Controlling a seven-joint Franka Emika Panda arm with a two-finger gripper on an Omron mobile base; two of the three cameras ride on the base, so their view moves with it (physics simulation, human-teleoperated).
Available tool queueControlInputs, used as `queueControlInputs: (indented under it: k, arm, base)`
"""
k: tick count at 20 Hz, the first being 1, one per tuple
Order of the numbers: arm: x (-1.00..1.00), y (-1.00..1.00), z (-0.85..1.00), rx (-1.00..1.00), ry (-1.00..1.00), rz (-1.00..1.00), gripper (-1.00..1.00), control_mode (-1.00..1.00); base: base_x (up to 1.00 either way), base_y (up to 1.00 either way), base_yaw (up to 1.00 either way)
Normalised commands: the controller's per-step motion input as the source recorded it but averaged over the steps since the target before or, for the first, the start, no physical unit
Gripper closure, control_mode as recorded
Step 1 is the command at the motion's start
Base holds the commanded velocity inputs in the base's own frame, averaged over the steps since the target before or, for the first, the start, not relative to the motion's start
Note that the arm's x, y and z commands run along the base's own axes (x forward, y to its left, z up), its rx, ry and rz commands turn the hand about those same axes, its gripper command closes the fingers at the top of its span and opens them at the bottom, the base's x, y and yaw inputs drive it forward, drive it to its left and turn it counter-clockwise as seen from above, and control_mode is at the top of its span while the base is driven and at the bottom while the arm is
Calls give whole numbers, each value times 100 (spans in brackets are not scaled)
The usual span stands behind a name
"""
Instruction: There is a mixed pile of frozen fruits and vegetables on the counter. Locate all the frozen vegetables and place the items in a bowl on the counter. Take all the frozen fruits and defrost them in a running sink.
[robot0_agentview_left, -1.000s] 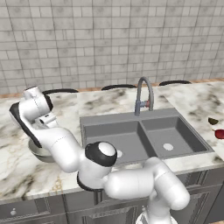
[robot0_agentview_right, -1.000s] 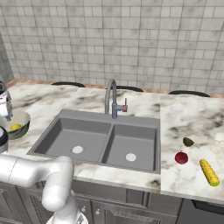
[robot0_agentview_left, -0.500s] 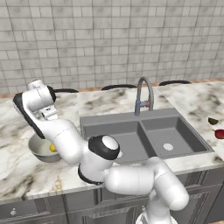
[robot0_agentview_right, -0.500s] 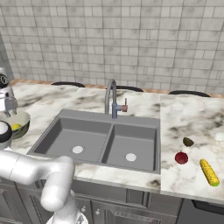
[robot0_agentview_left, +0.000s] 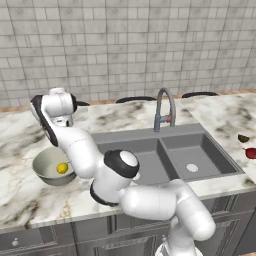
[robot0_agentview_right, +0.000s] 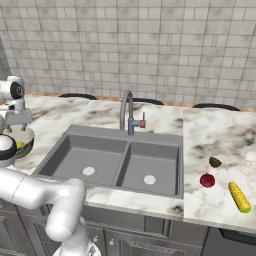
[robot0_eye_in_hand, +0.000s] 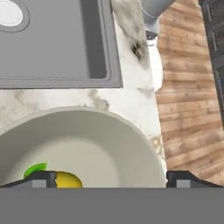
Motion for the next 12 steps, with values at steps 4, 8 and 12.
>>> queueControlInputs:
  k: [4,8,12]
  arm:
    - [0,-28,1,-4,-3,-34,-100,-100]
    - [0,-32,7,-7,-3,-32,-100,-100]
    - [-2,-39,21,-9,-7,-26,-100,-100]
  base:
    - [0,0,0]
    - [0,0,0]
    - [0,0,0]
